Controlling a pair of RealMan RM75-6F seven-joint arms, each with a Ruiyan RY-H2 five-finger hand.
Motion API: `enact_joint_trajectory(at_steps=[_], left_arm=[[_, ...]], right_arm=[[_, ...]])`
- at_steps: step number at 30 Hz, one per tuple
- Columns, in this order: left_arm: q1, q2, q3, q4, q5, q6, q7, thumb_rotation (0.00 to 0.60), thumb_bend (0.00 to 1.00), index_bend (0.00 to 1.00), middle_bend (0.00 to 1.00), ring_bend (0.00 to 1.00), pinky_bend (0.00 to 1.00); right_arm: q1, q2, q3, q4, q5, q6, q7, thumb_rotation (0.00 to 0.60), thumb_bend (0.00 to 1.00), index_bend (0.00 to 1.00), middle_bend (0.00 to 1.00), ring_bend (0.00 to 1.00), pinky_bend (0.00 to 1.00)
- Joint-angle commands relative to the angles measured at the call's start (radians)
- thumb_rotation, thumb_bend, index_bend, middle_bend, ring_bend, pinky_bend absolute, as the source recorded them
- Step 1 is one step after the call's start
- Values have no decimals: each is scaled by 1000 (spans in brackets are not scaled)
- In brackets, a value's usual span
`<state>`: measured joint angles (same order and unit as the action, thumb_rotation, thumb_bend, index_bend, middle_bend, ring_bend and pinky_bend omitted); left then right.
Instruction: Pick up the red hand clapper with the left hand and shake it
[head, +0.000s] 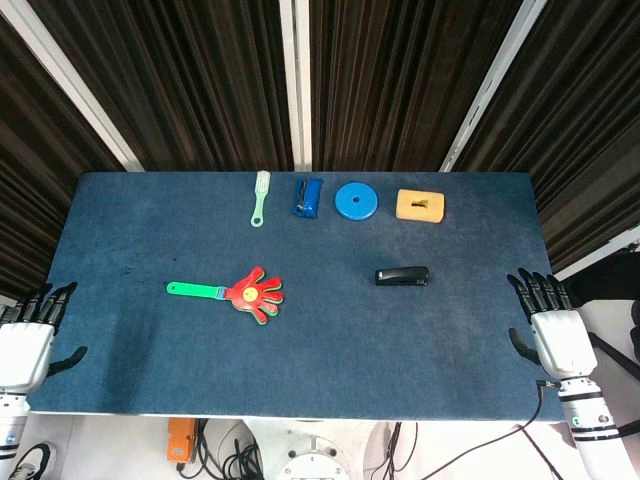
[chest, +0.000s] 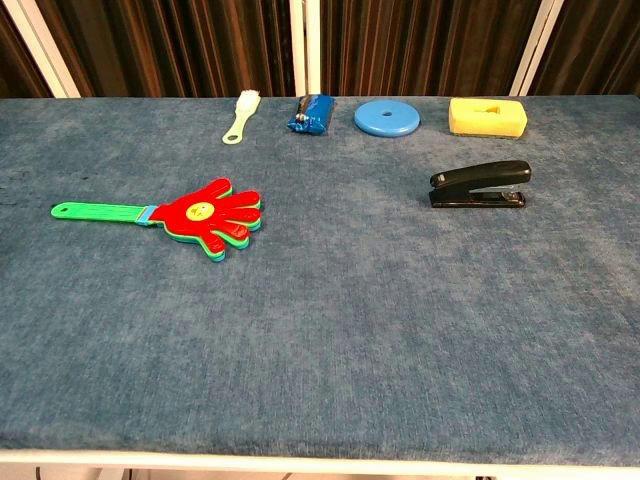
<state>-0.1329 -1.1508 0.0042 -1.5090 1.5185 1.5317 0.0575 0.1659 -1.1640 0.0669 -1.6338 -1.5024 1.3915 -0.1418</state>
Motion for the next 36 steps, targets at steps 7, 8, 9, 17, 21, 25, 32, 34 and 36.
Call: enact_joint_trajectory(at_steps=[7,8,9,17,21,25,32,34,36], left_arm=[[-13,22,-12,-43,-9,-41,13,600,141,53,129,51,119],[-22,27,-15,-58,-9,-55,16,600,142,63,129,51,119],[-31,29,-18,-65,-6,-66,18,600,142,71,129,51,119],[-209,-17,-79,-77,-32,-316,-13,600,155,165,194,51,119],[-309,-103,-103,-6,-62,-459,-38,600,158,184,195,51,119],[-375,-183,-119,80,-95,-550,-64,600,158,189,197,51,119],[-442,-289,-132,197,-147,-635,-69,600,166,216,209,51,121],[-458,-310,-140,218,-159,-652,-83,600,169,224,209,51,121],[-475,-332,-144,243,-163,-671,-105,600,170,239,209,51,123]], right_arm=[[1,1,-3,11,-6,2,17,600,285,0,0,0,0],[3,2,-1,9,-5,1,15,600,284,0,0,0,0],[5,3,1,8,-5,0,14,600,284,0,0,0,0],[23,3,4,-4,0,-23,-12,600,292,0,0,0,0],[22,5,4,-4,5,-22,-9,600,289,0,0,0,0],[19,14,8,0,12,-14,0,600,287,0,0,0,0],[18,21,7,24,21,-22,33,600,286,0,0,0,0],[18,21,6,30,21,-22,40,600,287,0,0,0,0],[15,22,4,35,20,-20,48,600,286,0,0,0,0]])
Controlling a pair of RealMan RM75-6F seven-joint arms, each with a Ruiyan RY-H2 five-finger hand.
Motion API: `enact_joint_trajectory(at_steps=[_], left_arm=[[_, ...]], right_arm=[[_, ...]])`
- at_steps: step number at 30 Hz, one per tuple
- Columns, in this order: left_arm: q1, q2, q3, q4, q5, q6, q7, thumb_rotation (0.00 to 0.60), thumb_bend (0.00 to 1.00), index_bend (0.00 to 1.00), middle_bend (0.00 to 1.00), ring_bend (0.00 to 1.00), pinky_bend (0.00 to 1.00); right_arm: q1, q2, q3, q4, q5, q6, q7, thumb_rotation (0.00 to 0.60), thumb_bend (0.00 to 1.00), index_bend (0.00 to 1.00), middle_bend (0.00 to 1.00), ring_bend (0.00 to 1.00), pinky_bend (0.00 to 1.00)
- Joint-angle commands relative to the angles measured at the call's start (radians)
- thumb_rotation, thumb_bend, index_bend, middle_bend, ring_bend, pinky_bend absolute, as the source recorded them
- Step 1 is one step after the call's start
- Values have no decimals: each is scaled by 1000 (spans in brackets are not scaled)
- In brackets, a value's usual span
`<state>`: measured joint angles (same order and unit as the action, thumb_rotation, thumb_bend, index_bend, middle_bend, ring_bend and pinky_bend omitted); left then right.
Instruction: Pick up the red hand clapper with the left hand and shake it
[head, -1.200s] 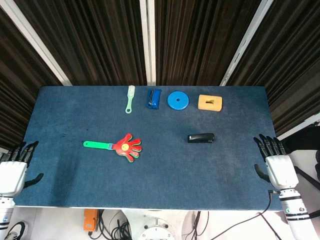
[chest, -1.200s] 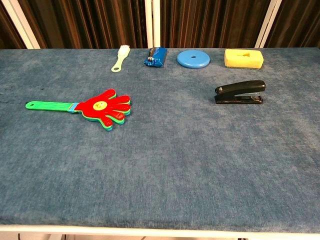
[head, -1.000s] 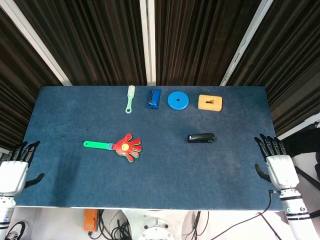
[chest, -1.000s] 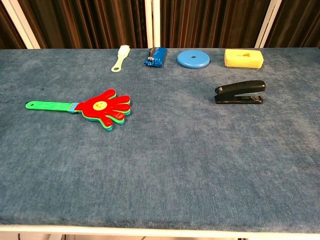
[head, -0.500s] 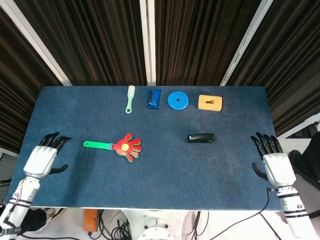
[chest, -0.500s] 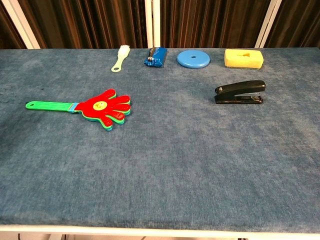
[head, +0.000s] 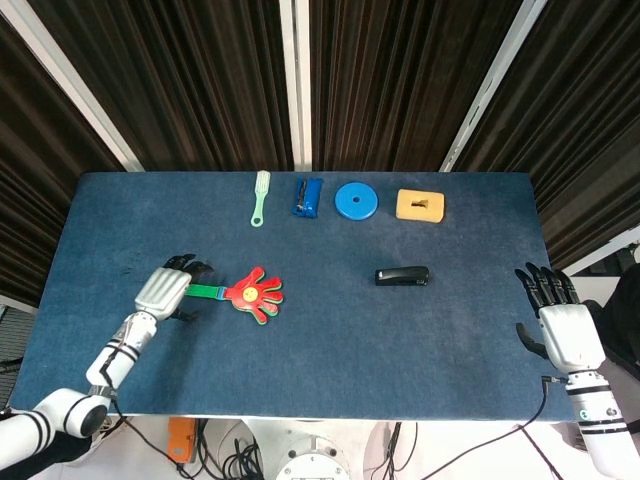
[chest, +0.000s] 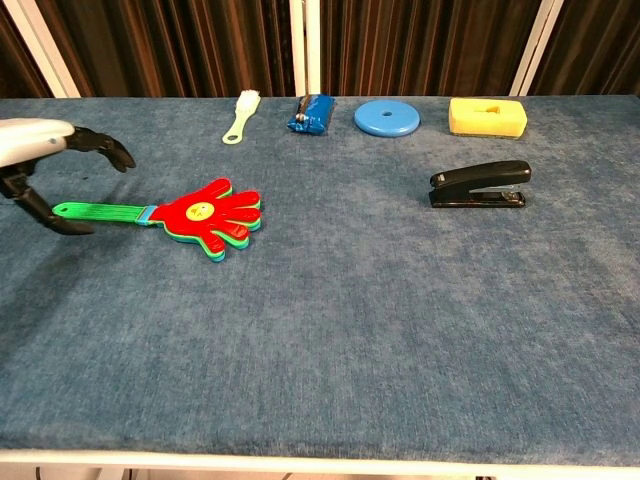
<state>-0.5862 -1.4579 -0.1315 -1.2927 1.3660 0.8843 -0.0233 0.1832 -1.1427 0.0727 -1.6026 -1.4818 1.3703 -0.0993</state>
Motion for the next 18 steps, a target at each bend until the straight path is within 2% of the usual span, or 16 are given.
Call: enact_joint_trajectory(at_steps=[1,7,18], left_arm=[[-29,-32,-8,37,-12,-33,-33,600,171,246,209,51,124],[-59,-68,-2,96,-13,-62,-60,600,172,271,216,59,124],[-89,-96,-1,123,-44,-97,-75,600,207,316,234,85,124]], right_arm=[[-3,2,-3,7,0,2,8,600,286,0,0,0,0],[-11,11,-1,25,11,8,30,600,287,0,0,0,0],[-11,6,-1,39,14,5,44,600,283,0,0,0,0]])
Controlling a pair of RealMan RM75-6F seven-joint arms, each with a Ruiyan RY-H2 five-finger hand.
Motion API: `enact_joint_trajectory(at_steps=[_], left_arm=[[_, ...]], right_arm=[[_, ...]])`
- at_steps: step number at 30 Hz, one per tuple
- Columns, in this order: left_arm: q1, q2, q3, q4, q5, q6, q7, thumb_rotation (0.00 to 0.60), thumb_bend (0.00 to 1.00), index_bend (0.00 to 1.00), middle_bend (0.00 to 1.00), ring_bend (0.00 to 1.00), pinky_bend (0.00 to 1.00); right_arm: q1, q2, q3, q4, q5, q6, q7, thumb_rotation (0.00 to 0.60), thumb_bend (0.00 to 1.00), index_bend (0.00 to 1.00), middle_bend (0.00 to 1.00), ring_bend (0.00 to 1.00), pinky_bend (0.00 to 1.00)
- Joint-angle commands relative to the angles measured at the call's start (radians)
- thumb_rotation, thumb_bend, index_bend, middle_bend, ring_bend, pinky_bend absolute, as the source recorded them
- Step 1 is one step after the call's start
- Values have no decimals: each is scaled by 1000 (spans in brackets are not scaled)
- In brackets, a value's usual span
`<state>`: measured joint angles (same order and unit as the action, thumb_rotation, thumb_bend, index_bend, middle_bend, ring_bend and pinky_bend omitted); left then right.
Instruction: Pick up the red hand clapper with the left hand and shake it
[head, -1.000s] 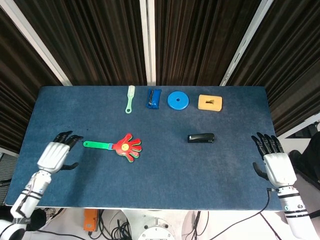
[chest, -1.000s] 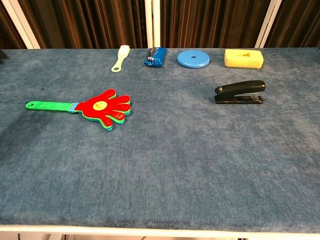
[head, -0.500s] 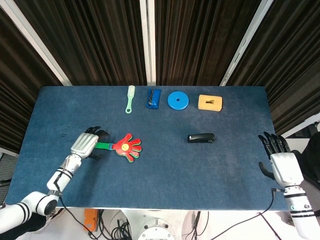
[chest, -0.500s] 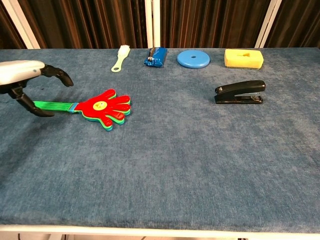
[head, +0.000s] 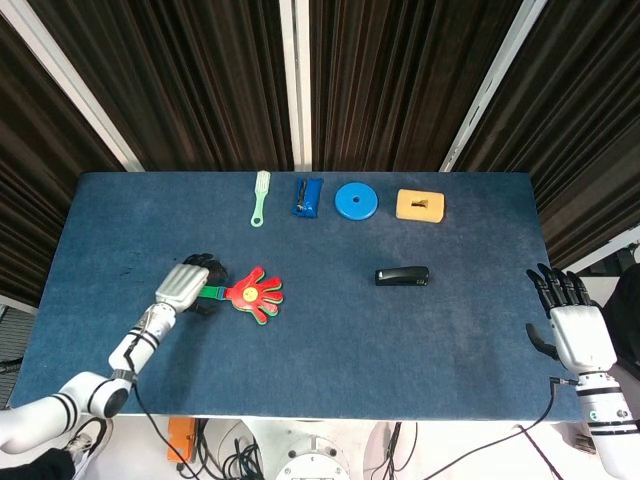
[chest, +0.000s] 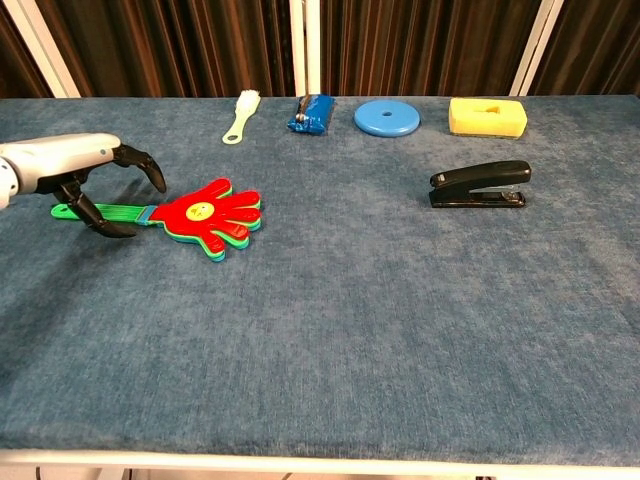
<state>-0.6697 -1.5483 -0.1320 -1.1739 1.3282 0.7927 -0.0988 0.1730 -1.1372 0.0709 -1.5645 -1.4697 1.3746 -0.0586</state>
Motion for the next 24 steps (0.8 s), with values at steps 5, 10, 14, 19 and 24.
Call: enact_joint_trajectory(at_steps=[5,10,14,19,24], left_arm=[[-17,-8,0,-1,-27,-23,18,600,244,331,236,85,135],[-22,-11,-1,-2,-49,-28,38,600,282,355,245,85,143],[-23,-16,2,2,-56,-25,47,600,289,376,246,85,141],[-22,-25,5,11,-50,-8,44,600,313,417,251,85,137],[-21,-27,8,13,-46,3,40,600,336,466,256,85,137]], right_arm=[[-1,2,2,6,7,-2,8,600,269,0,0,0,0],[-3,4,3,8,13,-4,12,600,270,0,0,0,0],[-3,4,4,13,14,-3,16,600,270,0,0,0,0],[-3,4,4,12,15,-4,16,600,272,0,0,0,0],[-3,5,5,9,14,-2,12,600,273,0,0,0,0]])
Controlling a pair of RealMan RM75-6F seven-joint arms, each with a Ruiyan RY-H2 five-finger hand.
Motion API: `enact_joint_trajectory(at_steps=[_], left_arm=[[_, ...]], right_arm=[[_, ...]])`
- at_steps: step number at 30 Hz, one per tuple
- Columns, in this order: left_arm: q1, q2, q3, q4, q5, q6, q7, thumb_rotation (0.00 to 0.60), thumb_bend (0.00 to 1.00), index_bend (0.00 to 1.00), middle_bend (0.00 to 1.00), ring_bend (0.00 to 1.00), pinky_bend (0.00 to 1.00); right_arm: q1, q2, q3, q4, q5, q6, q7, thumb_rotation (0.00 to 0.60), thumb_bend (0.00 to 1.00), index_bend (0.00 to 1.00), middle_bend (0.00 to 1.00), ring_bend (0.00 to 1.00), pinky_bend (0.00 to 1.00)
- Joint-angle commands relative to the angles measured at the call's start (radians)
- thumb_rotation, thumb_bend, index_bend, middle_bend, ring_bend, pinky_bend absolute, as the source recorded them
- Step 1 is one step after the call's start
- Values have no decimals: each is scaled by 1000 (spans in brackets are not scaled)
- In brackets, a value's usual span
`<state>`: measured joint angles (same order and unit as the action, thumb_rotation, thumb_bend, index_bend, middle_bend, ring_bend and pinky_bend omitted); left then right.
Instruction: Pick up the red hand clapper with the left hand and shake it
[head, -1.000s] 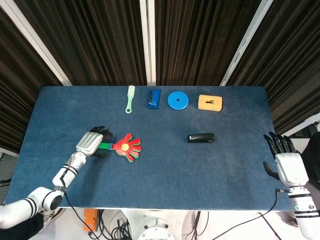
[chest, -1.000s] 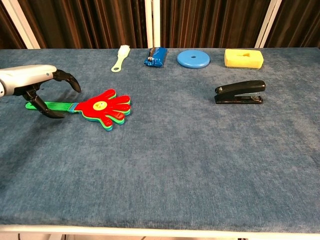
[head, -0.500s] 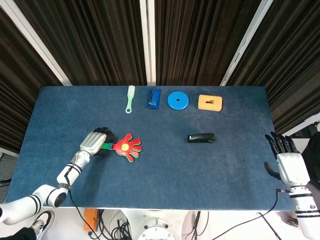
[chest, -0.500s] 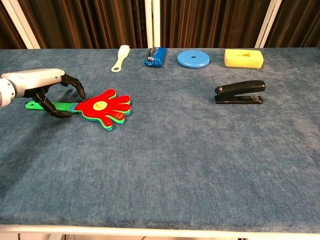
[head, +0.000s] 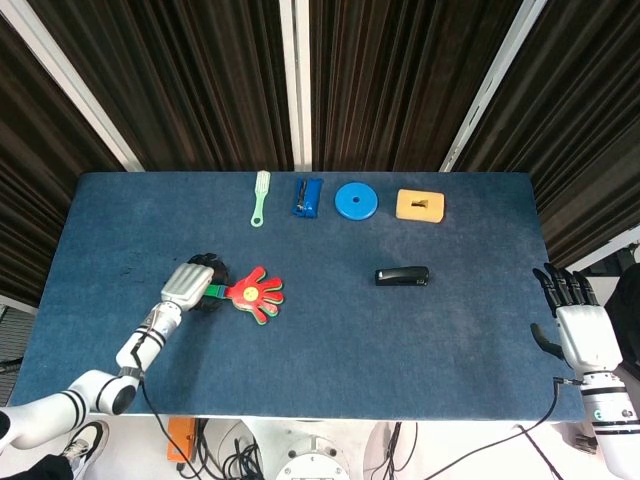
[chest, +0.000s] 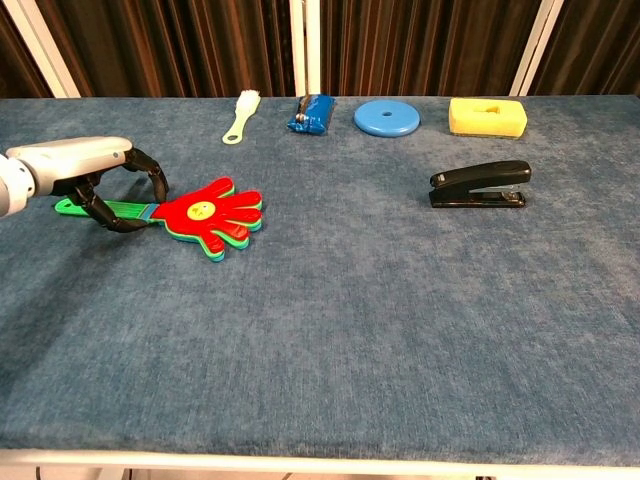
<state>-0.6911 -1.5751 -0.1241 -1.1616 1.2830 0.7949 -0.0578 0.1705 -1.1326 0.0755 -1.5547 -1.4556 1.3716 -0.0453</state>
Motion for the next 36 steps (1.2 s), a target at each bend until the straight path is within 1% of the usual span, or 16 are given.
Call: enact_joint_trajectory(at_steps=[1,4,7,9,12,14,15,18,20,21,23,26,31,36], left_arm=[[0,0,1,1,-2,0,-2,600,339,477,258,85,137],[2,0,0,-1,-3,8,-5,600,349,511,265,87,137],[13,-10,-11,-3,-2,44,-27,600,352,553,283,103,152],[24,-16,-24,-4,1,75,-63,600,352,577,301,123,176],[38,-28,-38,6,18,135,-100,600,352,600,348,192,264],[47,-38,-47,13,37,184,-126,600,352,619,397,251,354],[50,-41,-50,15,45,201,-138,600,351,633,429,289,424],[56,-46,-58,18,62,239,-172,600,350,654,483,380,564],[59,-50,-63,20,73,266,-191,600,350,661,529,478,677],[61,-52,-65,24,78,278,-195,600,350,662,543,506,709],[66,-62,-72,35,88,311,-206,600,350,665,588,591,800],[71,-71,-79,46,101,347,-234,600,350,664,658,750,905],[75,-67,-94,49,111,391,-257,600,350,654,687,860,957],[85,-42,-130,5,93,427,-291,600,350,652,691,899,973]], right_arm=[[0,0,0,-2,0,1,-2,600,272,0,0,0,0],[-1,1,0,-4,0,2,-4,600,273,0,0,0,0],[-1,2,0,-5,1,2,-4,600,273,0,0,0,0],[-2,2,0,-5,1,2,-4,600,272,0,0,0,0],[-3,3,0,-4,2,3,-3,600,272,0,0,0,0],[-4,2,-1,-3,2,3,-2,600,272,0,0,0,0],[-4,2,-1,-3,2,3,-2,600,273,0,0,0,0],[-3,1,0,-3,3,2,-3,600,272,0,0,0,0],[-3,0,-1,-3,3,1,-4,600,273,0,0,0,0],[-3,0,0,-3,3,2,-4,600,273,0,0,0,0],[-3,1,0,-3,3,2,-4,600,273,0,0,0,0],[-4,1,0,-4,4,2,-5,600,272,0,0,0,0],[-3,1,0,-6,5,1,-10,600,271,0,0,0,0],[-3,0,-1,-7,5,-1,-11,600,271,0,0,0,0]])
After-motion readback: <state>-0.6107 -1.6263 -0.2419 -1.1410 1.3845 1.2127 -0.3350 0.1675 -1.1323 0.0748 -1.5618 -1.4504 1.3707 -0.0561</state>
